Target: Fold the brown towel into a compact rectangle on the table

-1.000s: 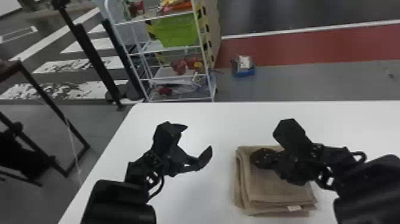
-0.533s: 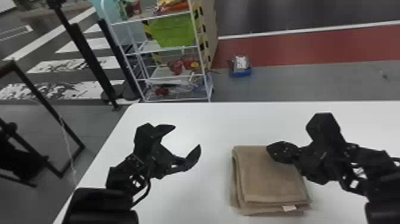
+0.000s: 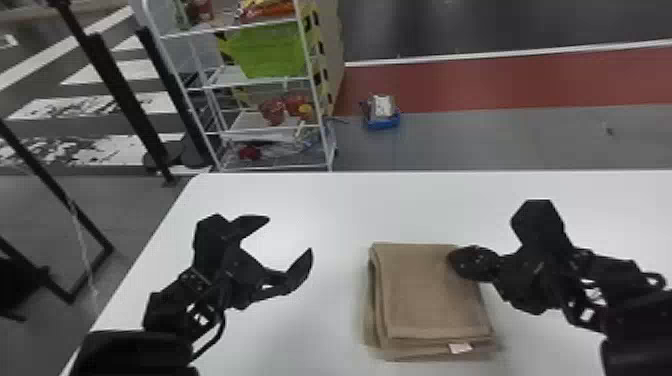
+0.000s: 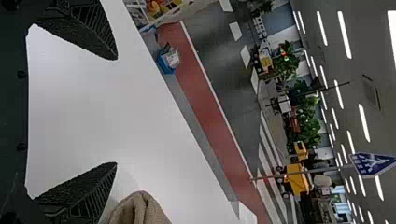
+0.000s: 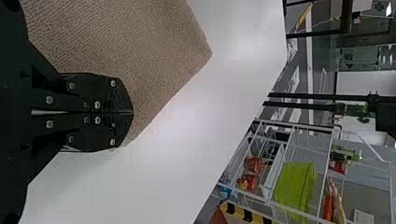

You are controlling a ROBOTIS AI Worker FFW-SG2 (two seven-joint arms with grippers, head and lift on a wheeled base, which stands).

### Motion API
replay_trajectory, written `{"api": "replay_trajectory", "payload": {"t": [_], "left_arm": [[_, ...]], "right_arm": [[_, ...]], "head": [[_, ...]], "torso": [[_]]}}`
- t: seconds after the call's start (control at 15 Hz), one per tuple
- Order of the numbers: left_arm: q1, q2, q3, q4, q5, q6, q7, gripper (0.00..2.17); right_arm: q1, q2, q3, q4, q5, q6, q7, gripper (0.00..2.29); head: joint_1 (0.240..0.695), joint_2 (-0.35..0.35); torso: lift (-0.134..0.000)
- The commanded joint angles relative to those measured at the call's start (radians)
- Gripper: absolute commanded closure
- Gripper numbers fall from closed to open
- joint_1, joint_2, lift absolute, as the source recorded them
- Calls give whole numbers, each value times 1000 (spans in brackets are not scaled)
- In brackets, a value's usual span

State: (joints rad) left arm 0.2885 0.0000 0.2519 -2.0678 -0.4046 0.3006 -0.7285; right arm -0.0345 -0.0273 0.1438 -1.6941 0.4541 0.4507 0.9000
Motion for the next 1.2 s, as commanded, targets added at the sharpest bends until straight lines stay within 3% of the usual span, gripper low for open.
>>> {"api": "replay_trajectory", "payload": {"t": [0.0,0.2,0.33,0.4,0.47,0.53,0.6,0.8,1.0,1.13], "left_arm": [[6,-3,7,-3,12,-1,0,76],[17,-3,13,-6,32,-4,11,76],[21,-3,52,-12,102,-4,14,76],[24,-3,75,-18,141,-4,21,76],[35,-3,99,-25,196,-4,46,76],[52,-3,129,-34,273,-7,72,73],[77,-3,158,-44,352,-10,100,76],[167,-3,210,-63,532,-123,179,76],[250,-3,210,-72,619,-228,256,76],[282,-3,208,-75,652,-225,281,80]], "right_arm": [[1,-5,-1,21,9,0,-1,2037],[24,-3,-27,-33,-31,-3,-1,2037],[74,0,-69,-185,-114,30,-26,2017],[94,1,-90,-260,-169,104,-55,1804],[111,6,-121,-334,-229,190,-69,1251],[147,15,-153,-394,-282,202,-108,427],[191,24,-168,-438,-299,171,-164,107],[292,28,-234,-458,-327,21,-205,76],[407,28,-270,-437,-373,-218,-259,80],[475,28,-274,-414,-385,-365,-326,80]], "head": [[695,231],[695,229],[695,229],[695,229],[695,228],[695,228],[695,230],[695,238],[695,242],[695,248]], "torso": [[-123],[-123],[-123],[-123],[-123],[-123],[-123],[-123],[-123],[-123]]}}
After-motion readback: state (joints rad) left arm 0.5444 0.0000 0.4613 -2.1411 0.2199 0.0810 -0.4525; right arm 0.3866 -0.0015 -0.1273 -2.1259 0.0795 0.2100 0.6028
